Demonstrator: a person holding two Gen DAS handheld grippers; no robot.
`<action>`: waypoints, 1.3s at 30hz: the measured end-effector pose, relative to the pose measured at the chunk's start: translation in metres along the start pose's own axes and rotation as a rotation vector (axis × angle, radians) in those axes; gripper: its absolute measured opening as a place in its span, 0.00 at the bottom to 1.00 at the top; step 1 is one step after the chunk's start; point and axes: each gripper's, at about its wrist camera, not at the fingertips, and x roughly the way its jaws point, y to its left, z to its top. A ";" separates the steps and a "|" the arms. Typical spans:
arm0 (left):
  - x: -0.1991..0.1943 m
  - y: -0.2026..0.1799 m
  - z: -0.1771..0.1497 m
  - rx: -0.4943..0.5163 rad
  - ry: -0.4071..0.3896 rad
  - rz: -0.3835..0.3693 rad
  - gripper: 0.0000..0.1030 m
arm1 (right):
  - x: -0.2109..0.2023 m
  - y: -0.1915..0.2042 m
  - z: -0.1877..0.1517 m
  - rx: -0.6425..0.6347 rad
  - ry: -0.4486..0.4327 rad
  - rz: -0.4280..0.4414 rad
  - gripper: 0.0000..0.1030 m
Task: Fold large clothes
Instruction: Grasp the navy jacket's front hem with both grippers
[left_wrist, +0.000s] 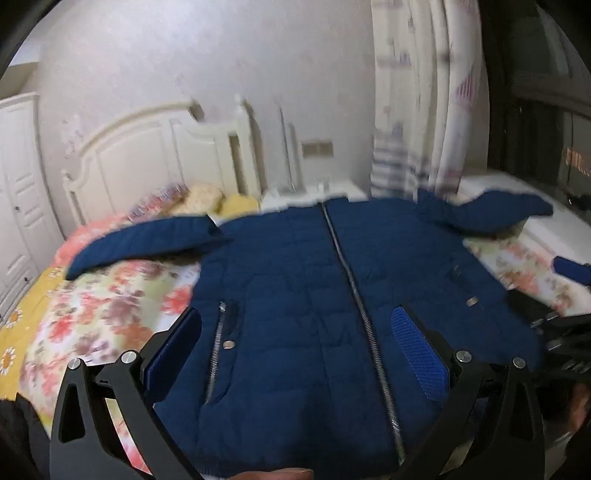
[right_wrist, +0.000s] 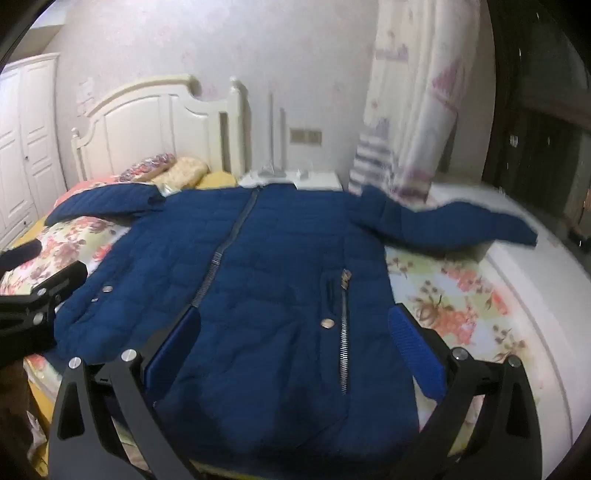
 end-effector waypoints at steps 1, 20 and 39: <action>0.023 0.007 0.004 0.005 0.035 0.000 0.96 | 0.013 -0.013 0.002 0.028 0.029 -0.016 0.98; 0.302 0.207 -0.038 -0.177 0.371 0.021 0.96 | 0.240 -0.286 0.084 0.703 0.118 -0.272 0.87; 0.303 0.194 -0.038 -0.206 0.355 0.024 0.96 | 0.274 0.129 0.159 -0.449 0.014 0.081 0.09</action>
